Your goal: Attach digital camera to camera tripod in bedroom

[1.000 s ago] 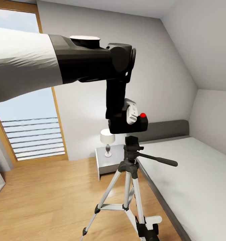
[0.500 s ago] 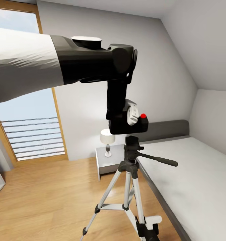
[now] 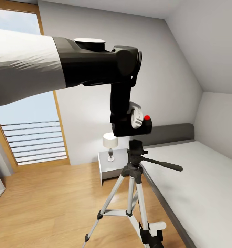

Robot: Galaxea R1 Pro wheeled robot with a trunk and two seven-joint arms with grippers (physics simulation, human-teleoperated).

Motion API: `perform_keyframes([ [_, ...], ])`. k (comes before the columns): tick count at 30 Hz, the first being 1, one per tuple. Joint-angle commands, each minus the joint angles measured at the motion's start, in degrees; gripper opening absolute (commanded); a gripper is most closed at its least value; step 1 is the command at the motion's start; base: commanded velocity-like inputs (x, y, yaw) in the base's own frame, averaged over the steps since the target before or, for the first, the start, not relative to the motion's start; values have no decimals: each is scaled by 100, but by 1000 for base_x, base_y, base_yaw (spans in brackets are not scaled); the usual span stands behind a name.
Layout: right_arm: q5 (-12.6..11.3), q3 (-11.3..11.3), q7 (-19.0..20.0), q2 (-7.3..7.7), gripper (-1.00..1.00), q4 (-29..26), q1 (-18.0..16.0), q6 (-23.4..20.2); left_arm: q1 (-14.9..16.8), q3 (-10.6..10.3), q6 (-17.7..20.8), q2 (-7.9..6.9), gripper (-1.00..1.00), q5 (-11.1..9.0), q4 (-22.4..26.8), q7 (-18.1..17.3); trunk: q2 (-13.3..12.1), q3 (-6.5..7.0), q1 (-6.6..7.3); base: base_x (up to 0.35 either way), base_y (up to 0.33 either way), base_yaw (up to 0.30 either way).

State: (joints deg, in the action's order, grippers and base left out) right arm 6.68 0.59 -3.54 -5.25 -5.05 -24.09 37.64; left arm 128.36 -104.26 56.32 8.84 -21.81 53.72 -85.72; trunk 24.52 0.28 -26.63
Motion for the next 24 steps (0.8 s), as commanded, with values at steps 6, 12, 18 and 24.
perform_keyframes([
  [6, 229, -76, -15, -3, -100, 145, 1, -20, -123, -16, 85, 29, -100, -16, 215, -15, 1, -4, -3, 0, 0, 0],
  [12, 229, -76, -15, -3, -100, 148, 1, -20, -337, -16, 90, 38, -100, -17, 245, -8, 1, -4, -3, 0, 0, 0],
  [18, 229, -76, -15, -3, -100, 147, 1, -20, -371, 7, 90, 31, -100, -17, 180, 26, 1, -4, -3, 0, 0, 0],
  [24, 229, -76, -15, -3, -100, 150, 1, -20, -373, 399, 90, 25, -100, -17, 128, 369, 1, -4, -3, 0, 0, 0],
])
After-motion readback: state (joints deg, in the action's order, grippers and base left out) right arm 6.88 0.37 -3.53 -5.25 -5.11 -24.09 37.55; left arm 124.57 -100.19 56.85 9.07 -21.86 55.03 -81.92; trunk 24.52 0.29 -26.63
